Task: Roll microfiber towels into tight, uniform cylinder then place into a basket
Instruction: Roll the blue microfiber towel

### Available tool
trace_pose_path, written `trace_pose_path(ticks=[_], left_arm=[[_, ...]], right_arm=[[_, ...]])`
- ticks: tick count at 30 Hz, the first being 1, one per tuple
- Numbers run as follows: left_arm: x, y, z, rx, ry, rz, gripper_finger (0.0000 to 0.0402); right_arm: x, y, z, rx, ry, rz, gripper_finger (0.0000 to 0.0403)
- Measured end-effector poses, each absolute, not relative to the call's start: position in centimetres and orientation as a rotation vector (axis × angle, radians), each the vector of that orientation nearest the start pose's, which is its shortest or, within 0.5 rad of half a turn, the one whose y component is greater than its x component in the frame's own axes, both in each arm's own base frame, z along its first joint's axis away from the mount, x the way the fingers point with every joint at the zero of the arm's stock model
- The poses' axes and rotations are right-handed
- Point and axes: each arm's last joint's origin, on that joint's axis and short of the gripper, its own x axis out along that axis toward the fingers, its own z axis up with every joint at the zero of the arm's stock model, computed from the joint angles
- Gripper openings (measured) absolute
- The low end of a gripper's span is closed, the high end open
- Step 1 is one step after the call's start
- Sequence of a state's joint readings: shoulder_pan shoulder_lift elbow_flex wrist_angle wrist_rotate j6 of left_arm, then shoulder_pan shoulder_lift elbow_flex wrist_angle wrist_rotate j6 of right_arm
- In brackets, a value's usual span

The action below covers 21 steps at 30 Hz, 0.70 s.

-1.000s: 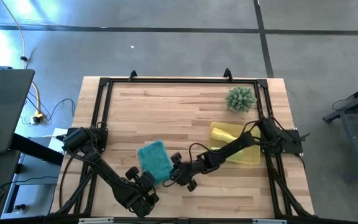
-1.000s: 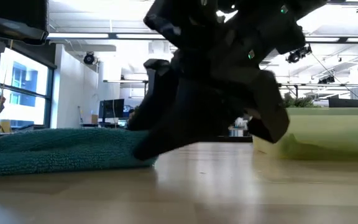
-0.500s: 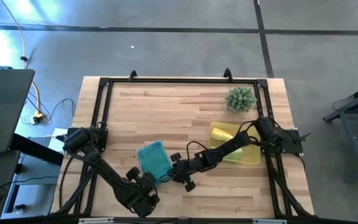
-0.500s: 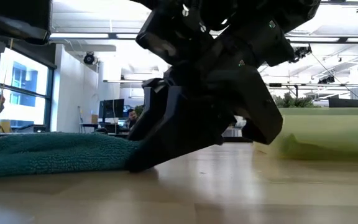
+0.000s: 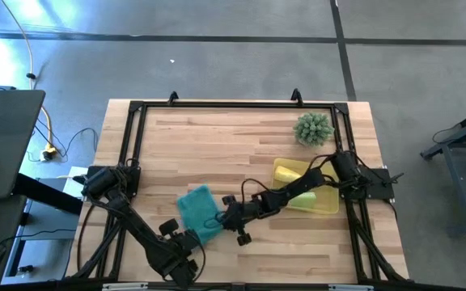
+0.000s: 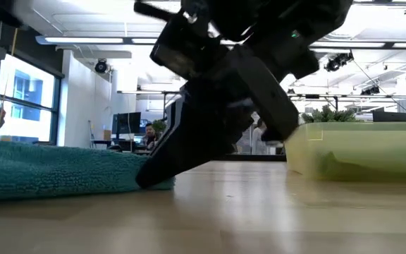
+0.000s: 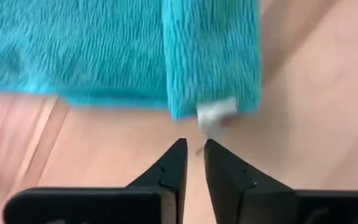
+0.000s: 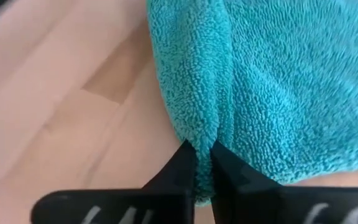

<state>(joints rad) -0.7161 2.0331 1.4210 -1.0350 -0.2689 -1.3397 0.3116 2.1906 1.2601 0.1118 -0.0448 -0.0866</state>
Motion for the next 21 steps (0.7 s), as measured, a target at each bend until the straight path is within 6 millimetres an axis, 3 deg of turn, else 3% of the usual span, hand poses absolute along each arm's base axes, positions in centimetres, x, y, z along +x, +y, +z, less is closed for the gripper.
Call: trace_pose_path(ticks=[6, 13, 16, 21], left_arm=[[27.8, -24.4, 16.9, -0.242, 1.372, 0.553, 0.0067], [28.0, -26.2, 19.0, -0.073, 1.115, 0.487, 0.0071], [28.2, -25.8, 18.8, -0.023, 0.988, 0.549, 0.0074], [28.8, -24.7, 16.9, -0.034, 0.980, 0.561, 0.0103]], right_arm=[[41.5, 11.8, 8.7, 0.137, 0.874, 0.451, 0.0004], [41.7, 9.5, 8.8, 0.563, 1.004, 0.534, 0.0003], [41.8, 8.9, 9.0, 0.665, 1.033, 0.548, 0.0003], [41.8, 8.9, 9.0, 0.720, 1.053, 0.522, 0.0003]])
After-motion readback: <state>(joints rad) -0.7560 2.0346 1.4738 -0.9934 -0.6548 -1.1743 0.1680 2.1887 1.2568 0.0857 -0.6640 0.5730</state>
